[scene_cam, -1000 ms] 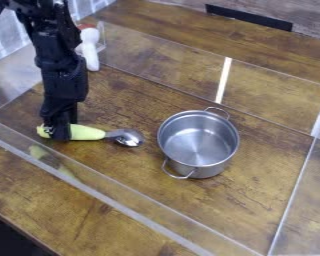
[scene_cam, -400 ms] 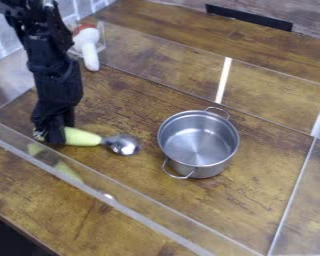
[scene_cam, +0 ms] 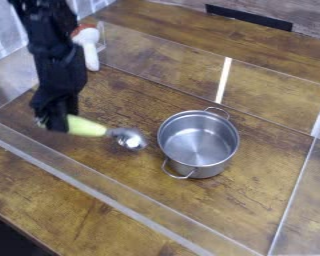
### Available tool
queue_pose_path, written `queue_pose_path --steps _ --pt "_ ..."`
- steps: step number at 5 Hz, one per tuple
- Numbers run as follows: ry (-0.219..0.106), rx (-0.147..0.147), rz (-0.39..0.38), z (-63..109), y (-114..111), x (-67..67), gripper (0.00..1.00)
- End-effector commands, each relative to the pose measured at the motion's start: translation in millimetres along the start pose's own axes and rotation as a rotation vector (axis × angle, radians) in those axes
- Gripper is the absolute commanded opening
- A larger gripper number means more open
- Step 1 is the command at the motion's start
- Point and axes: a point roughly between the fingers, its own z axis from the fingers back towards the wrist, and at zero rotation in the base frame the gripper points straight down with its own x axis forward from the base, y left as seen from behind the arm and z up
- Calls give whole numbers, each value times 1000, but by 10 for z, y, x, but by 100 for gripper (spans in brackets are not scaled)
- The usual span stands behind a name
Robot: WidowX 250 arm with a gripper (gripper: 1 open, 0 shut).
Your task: Move the green spoon to the right
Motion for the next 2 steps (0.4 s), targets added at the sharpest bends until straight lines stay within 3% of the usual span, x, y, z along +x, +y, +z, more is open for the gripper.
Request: queue_pose_path --steps 1,2 --pt "4 83 63 408 56 227 0" --pt "-6 109 129 602 47 522 0"
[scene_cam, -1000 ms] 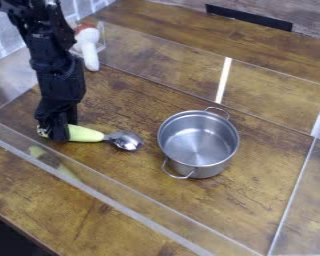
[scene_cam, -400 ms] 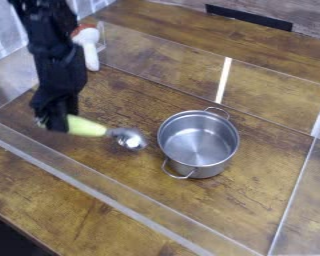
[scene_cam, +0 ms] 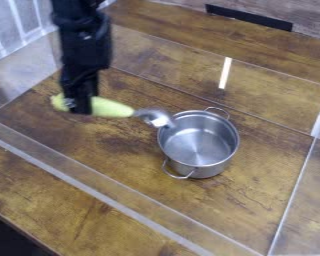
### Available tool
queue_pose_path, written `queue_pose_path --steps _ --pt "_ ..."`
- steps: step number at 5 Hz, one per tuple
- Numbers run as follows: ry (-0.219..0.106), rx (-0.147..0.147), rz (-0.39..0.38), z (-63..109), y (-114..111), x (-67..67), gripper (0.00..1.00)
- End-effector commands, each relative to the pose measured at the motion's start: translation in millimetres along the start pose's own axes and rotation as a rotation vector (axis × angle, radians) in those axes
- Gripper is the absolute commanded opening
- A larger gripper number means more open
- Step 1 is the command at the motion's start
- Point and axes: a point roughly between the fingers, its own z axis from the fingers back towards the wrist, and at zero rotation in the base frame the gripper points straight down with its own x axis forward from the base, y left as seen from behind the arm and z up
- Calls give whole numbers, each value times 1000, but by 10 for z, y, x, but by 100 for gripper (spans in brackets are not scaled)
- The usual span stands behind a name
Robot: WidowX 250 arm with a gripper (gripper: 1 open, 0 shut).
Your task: Move the green spoon to the right
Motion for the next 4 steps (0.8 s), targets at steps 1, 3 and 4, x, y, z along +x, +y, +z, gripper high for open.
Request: queue_pose_path --steps 1,3,4 --pt "-66 107 33 427 37 343 0" --pt "-114 157 158 642 -150 954 0" --pt "-129 159 274 532 -184 1167 0"
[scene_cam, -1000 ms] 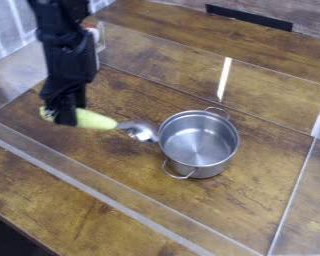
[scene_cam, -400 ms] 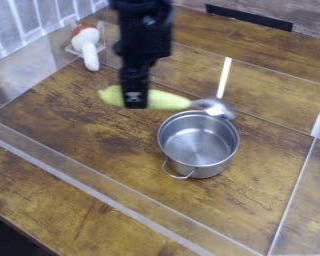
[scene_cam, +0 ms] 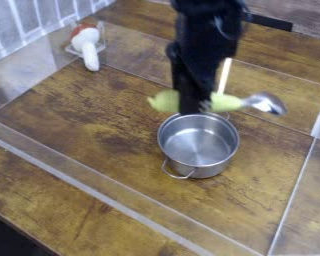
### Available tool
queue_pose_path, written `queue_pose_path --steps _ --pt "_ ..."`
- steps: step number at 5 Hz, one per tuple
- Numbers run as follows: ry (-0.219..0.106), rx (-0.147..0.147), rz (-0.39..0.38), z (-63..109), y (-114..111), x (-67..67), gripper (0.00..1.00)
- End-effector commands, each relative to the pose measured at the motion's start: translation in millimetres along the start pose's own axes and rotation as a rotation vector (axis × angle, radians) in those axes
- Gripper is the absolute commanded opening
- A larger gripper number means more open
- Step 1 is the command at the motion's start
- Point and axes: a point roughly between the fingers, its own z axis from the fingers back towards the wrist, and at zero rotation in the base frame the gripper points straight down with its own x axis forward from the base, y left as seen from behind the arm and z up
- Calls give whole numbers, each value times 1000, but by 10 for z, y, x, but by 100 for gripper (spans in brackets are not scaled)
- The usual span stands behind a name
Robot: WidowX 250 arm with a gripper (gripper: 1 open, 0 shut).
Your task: Move the green spoon to the right
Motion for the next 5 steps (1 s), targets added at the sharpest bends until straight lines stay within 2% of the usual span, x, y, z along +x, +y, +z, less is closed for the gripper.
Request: queue_pose_path --steps 1,2,3,4,5 --pt "-55 68 142 122 262 56 0" --pt "-50 97 287 82 354 -6 0" --pt "-63 101 388 72 536 -131 0" --pt "-107 84 495 30 562 -175 0" --pt "-125 62 598 -19 571 -236 0"
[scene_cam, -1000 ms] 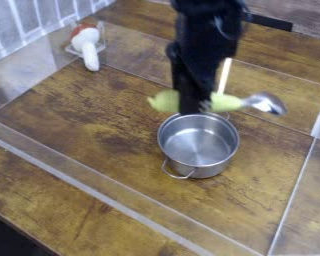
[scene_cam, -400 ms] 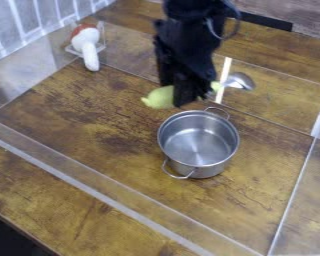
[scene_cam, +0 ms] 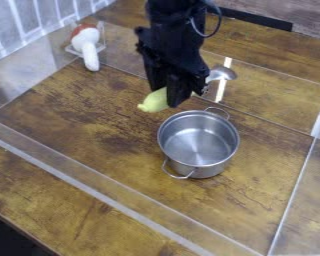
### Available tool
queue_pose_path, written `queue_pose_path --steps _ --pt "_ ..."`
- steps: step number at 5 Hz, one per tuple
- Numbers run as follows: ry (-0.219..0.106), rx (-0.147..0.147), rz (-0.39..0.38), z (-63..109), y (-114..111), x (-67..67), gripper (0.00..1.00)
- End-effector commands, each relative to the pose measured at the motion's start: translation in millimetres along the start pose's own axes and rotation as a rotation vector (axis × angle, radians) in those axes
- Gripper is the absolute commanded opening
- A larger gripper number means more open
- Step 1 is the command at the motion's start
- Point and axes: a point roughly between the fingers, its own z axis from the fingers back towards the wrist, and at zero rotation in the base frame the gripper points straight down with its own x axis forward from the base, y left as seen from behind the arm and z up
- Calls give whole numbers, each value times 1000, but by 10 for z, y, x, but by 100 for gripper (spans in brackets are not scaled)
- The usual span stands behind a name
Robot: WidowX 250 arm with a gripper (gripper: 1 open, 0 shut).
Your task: Move the green spoon to the right
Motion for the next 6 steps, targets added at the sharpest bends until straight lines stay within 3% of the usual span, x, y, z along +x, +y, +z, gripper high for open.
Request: queue_pose_path --steps 1,2,4,6 --pt "-78 -10 85 -79 14 13 0" --pt "-94 -32 116 -243 -65 33 0" --pt "-123 -44 170 -91 96 166 0" --pt "-128 -27 326 126 276 250 0"
